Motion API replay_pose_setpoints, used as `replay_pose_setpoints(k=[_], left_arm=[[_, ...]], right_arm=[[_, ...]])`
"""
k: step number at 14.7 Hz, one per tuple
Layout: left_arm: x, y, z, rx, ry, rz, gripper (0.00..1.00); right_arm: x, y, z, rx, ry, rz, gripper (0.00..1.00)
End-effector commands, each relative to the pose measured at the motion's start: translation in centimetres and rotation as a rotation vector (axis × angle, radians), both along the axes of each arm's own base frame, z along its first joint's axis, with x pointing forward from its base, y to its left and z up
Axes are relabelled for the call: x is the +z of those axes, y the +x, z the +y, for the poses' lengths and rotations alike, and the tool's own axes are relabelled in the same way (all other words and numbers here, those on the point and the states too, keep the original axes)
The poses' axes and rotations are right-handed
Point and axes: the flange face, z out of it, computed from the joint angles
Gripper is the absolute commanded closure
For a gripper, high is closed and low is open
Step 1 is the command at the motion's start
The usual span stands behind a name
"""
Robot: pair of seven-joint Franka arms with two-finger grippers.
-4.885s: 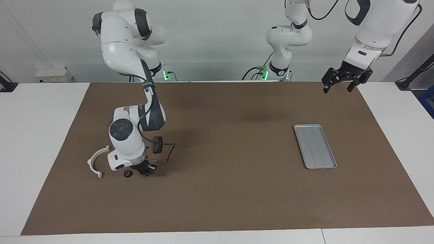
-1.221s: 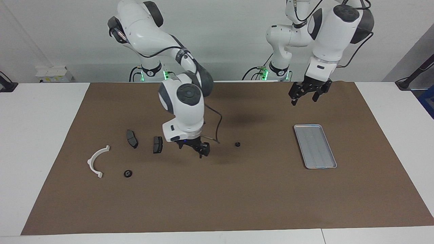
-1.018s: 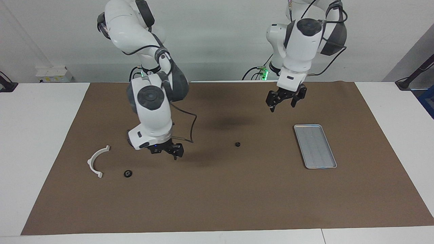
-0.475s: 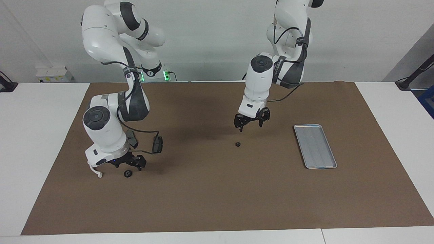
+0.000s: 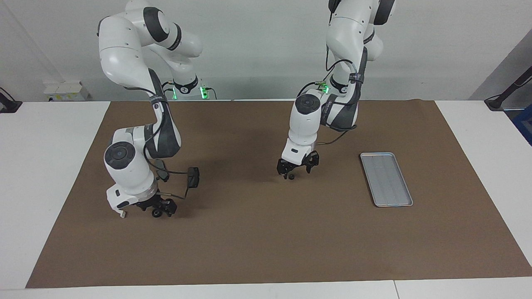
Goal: Pick bearing gear from pile to tray
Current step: 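Grasp the black gear at the table center with the left gripper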
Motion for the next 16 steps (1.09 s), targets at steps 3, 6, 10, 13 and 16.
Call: replay_pose_setpoints(k=[3,6,10,13,16], left_arm=[[-1.5,-0.2,0.2,0.002,0.003,-0.019,0.00],[-2.2,-0.9,0.2,0.001,0.006,-0.009,0.00],[-2.5,-1.3,0.0,0.012,0.001,0.001,0.01],[-2.5,-1.6,-0.3,0.011,-0.002,0.003,0.03],[-3.7,-2.6,-0.1,0.003,-0.012,-0.007,0.07]], right_arm=[[-1.9,0.1,-1.5,-0.023,-0.001,-0.017,0.00],[-2.1,0.1,-2.0,-0.027,-0.003,-0.014,0.00],[-2.3,-0.1,-2.0,-0.035,-0.001,-0.007,0.15],[-2.7,-0.3,-1.9,-0.050,0.000,0.000,0.35],[-2.7,-0.4,-1.9,-0.052,0.001,0.004,0.68]])
